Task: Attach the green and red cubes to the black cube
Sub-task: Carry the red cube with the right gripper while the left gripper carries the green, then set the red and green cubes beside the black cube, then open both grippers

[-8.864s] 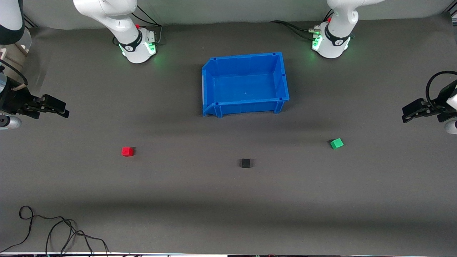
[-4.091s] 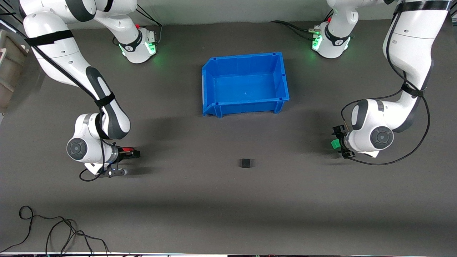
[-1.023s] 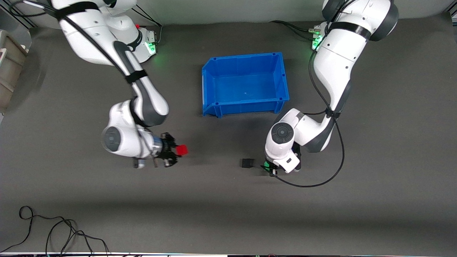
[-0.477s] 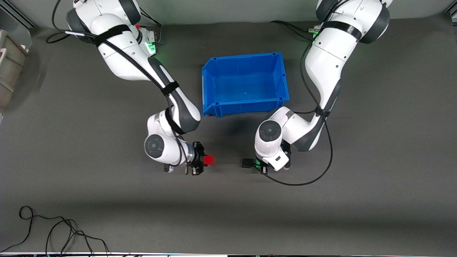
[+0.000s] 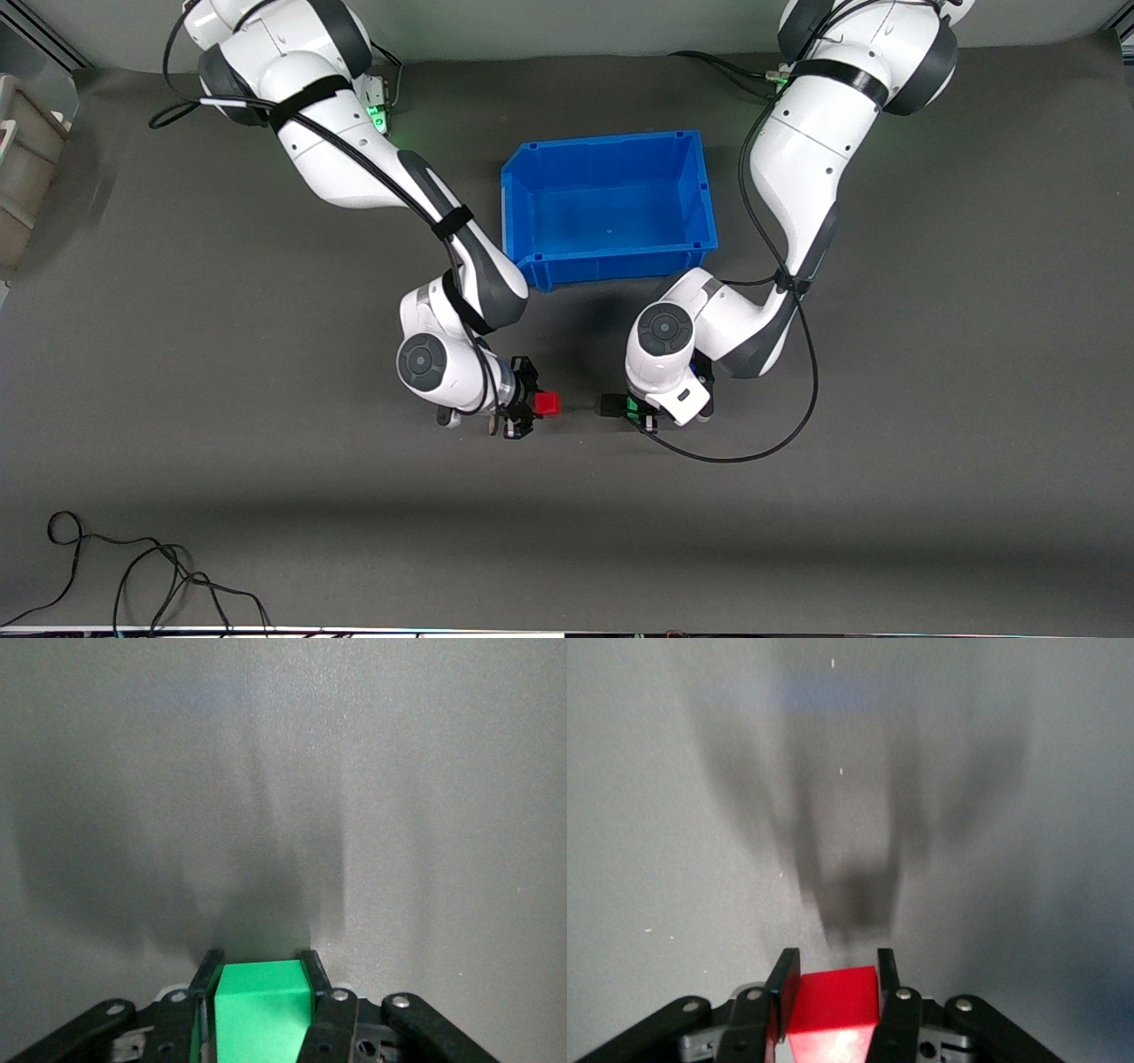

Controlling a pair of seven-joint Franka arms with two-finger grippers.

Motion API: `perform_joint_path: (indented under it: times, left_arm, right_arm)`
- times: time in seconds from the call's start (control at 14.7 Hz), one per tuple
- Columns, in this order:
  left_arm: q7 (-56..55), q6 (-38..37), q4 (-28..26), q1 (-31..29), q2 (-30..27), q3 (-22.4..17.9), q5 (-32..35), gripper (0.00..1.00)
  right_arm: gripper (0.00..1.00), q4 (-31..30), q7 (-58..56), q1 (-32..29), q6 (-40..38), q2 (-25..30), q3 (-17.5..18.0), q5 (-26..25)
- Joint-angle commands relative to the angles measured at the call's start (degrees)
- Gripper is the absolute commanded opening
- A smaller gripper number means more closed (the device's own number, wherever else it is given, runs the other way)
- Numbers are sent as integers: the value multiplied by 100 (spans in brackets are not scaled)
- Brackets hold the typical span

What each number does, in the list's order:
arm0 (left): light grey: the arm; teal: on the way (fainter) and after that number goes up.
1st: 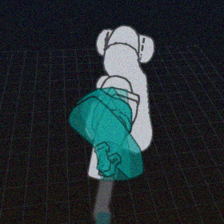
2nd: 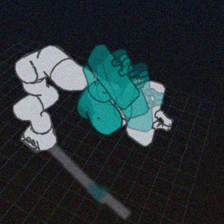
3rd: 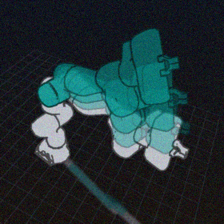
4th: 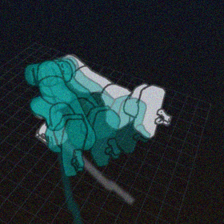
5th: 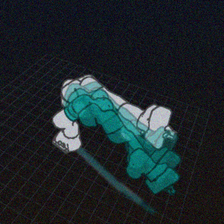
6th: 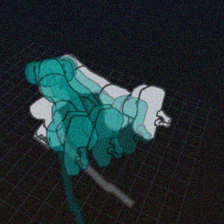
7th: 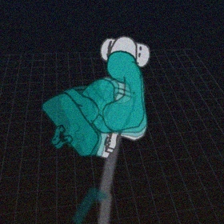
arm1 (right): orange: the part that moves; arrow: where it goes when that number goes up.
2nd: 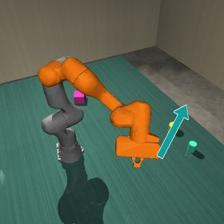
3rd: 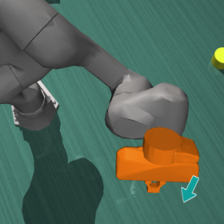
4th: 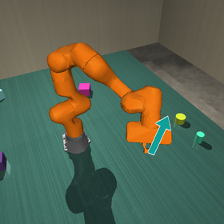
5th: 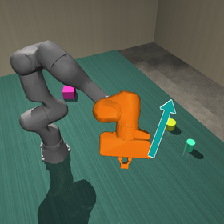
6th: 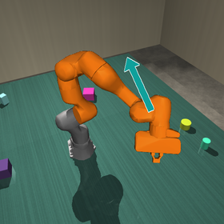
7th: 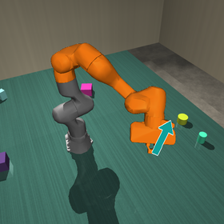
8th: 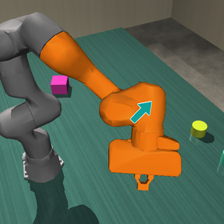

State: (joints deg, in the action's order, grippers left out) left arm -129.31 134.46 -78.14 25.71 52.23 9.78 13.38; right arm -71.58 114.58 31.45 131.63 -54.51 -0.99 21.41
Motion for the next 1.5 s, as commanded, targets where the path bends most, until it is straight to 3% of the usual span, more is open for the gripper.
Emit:
perform_joint_path:
  times: [0.0, 0.2, 1.43]
  left_arm:
    - [-103, -77, 229, 92, 104, -72, -125, 0]
    - [-103, -104, 255, 101, 103, -64, -125, 0]
    - [-68, -77, 291, 119, 104, -64, -143, 0]
  right_arm:
    - [0, 601, 555, 194, 3, -446, -94, -337]
    - [0, 733, 1013, 247, 134, -614, -86, -840]
    - [0, 1217, 1814, 687, 240, -983, -94, -980]
